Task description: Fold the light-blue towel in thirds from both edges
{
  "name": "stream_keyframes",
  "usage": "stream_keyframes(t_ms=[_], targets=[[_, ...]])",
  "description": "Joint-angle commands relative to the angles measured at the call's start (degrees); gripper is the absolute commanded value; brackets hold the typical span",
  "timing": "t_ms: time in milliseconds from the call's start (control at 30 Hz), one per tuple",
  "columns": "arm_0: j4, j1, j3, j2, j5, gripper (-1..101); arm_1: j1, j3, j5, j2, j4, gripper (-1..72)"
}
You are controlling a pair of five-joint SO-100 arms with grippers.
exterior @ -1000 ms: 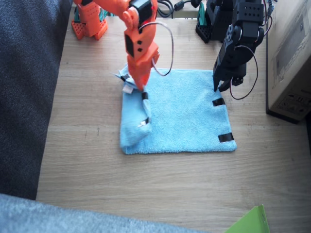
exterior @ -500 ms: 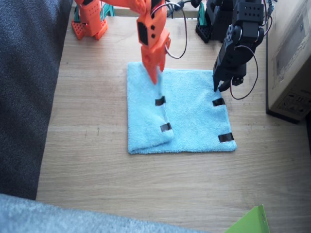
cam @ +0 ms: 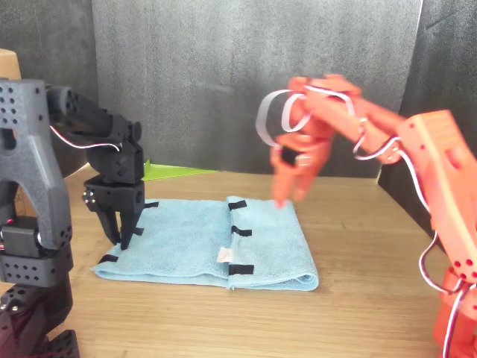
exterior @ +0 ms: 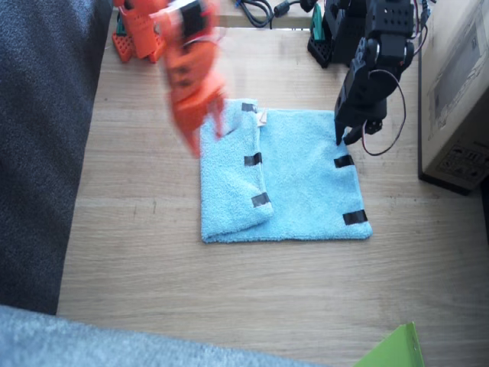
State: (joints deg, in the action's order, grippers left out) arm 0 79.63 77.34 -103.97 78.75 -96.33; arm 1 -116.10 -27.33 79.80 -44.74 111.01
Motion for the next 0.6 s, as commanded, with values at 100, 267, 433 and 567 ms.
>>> stream_keyframes(t_ms=[100, 267, 433, 567], targets=[[5.4, -2.8, 5.0, 7.6, -1.3, 0, 2.4, -2.1, 0.0, -6.0, 0.4, 26.0], [9.0, -6.1, 8.1, 10.5, -2.2, 0, 2.6, -2.2, 0.2, -5.7, 0.4, 26.5], [11.4, -9.0, 11.0, 10.8, -2.7, 0, 3.4, -2.2, 1.0, -5.1, 0.4, 27.4], [11.9, -11.1, 11.8, 10.5, -2.6, 0, 6.4, -2.2, 1.2, -5.3, 0.4, 28.0]])
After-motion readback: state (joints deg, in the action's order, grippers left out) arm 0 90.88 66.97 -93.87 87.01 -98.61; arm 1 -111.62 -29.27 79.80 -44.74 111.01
